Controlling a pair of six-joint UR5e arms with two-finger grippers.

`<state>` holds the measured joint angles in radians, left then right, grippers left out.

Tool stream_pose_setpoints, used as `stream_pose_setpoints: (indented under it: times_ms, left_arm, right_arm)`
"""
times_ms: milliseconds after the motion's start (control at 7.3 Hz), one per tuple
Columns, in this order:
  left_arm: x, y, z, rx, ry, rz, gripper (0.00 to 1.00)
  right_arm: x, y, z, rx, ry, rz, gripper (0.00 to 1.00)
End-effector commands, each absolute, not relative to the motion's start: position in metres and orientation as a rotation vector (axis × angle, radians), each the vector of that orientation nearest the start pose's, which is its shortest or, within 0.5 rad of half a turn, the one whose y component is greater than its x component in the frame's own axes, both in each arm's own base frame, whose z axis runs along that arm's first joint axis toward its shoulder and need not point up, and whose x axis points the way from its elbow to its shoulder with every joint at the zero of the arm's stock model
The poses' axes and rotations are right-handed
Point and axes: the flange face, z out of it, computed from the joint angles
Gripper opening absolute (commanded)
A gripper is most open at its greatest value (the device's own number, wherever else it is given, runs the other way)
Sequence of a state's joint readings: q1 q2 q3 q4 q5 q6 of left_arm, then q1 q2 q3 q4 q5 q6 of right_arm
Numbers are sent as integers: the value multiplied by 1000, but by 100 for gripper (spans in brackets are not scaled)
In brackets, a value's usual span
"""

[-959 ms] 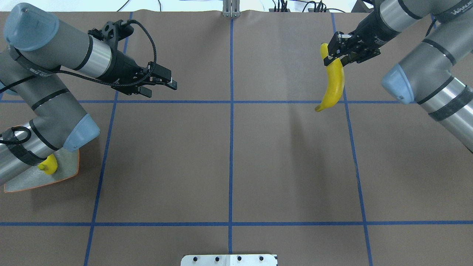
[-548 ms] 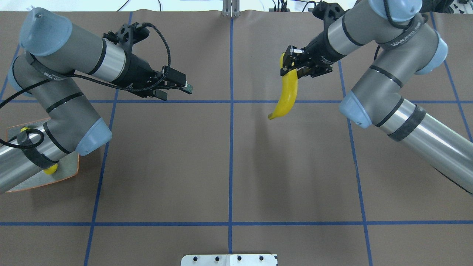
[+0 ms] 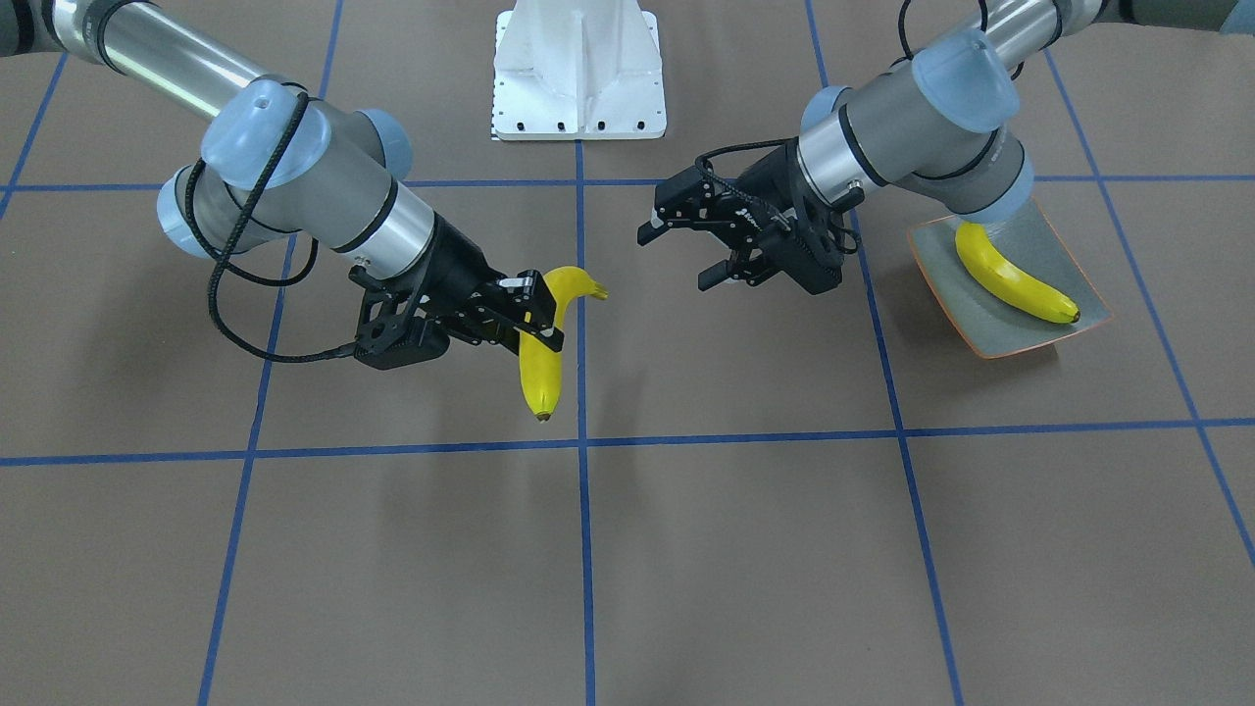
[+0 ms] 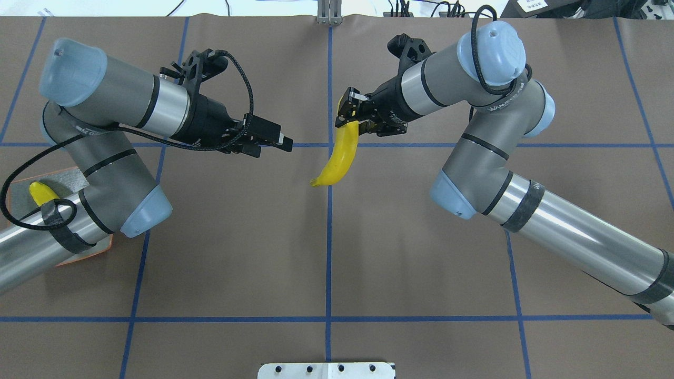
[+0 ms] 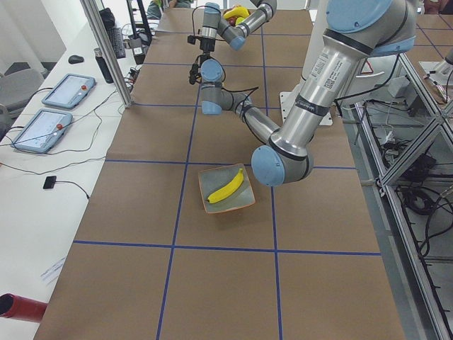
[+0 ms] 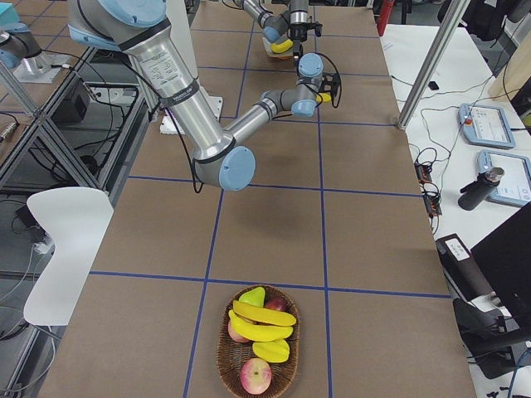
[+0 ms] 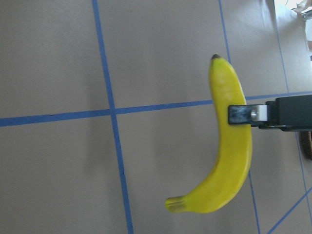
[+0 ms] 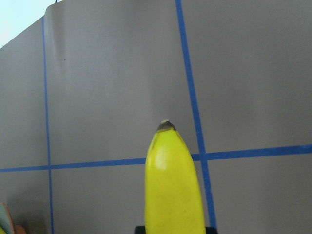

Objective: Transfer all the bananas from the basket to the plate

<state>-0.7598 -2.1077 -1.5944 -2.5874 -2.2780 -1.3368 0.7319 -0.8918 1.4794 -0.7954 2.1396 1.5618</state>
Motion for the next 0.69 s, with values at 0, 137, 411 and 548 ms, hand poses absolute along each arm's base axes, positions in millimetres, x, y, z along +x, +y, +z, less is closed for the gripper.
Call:
stream_pose_setpoints:
  times_ms: [0,137,411,548]
  left_arm:
    - [413,-472,219,261,1611,195,99]
    - [420,-465,213,260,1622,213,99]
    - [426,-461,208,255,1628,224,99]
    - [430,-463,207,268,1627,210,98]
  right_arm:
    - [-485,-510,167,-26,-1439,230,0]
    - [-491,-506,160,-34,-1441,223,0]
    - [-501,-507,150,-40,-1443,216,0]
    - [-500,-507,150,-44,-1444,215,0]
